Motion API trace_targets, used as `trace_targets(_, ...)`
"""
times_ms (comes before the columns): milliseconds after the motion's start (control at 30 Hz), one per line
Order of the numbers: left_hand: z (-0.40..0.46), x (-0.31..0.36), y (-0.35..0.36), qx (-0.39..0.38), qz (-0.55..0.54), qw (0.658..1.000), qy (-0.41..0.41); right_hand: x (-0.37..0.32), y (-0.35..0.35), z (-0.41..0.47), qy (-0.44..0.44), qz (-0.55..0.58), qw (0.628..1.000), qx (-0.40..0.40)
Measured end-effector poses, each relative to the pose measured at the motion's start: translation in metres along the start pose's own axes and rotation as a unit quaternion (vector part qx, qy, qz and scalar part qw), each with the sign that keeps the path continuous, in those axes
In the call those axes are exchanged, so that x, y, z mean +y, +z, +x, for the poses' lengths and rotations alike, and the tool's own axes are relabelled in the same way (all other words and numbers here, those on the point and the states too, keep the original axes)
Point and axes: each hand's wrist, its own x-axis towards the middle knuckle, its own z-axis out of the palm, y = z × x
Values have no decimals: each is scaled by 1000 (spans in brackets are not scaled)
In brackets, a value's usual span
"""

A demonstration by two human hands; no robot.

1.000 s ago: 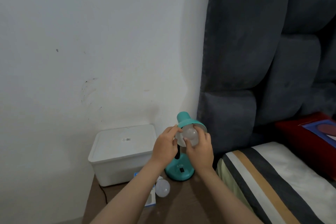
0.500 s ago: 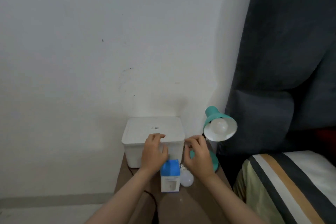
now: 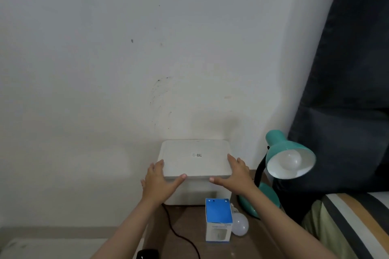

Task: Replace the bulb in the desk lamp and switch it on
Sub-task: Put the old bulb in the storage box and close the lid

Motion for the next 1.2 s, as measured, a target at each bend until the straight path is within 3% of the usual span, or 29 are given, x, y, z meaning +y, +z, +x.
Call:
trace_targets(200, 4, 2, 0, -23, -97, 995, 11, 0, 4, 4, -17, -9, 1000, 11)
trace_targets(600, 6, 24, -24, 72, -123, 987, 71, -17, -13, -4, -76, 42, 993, 79)
trace_targets(800, -54, 46, -49, 120, -131, 978, 108, -24, -38, -64, -130, 42, 981, 141)
trace_targets(933, -138, 35, -49, 88, -124, 981, 120, 14, -42, -146, -145, 1, 979, 144)
trace_targets(1200, -289, 12, -6, -30, -96, 990, 99, 120, -31, -294, -42, -28, 996, 71)
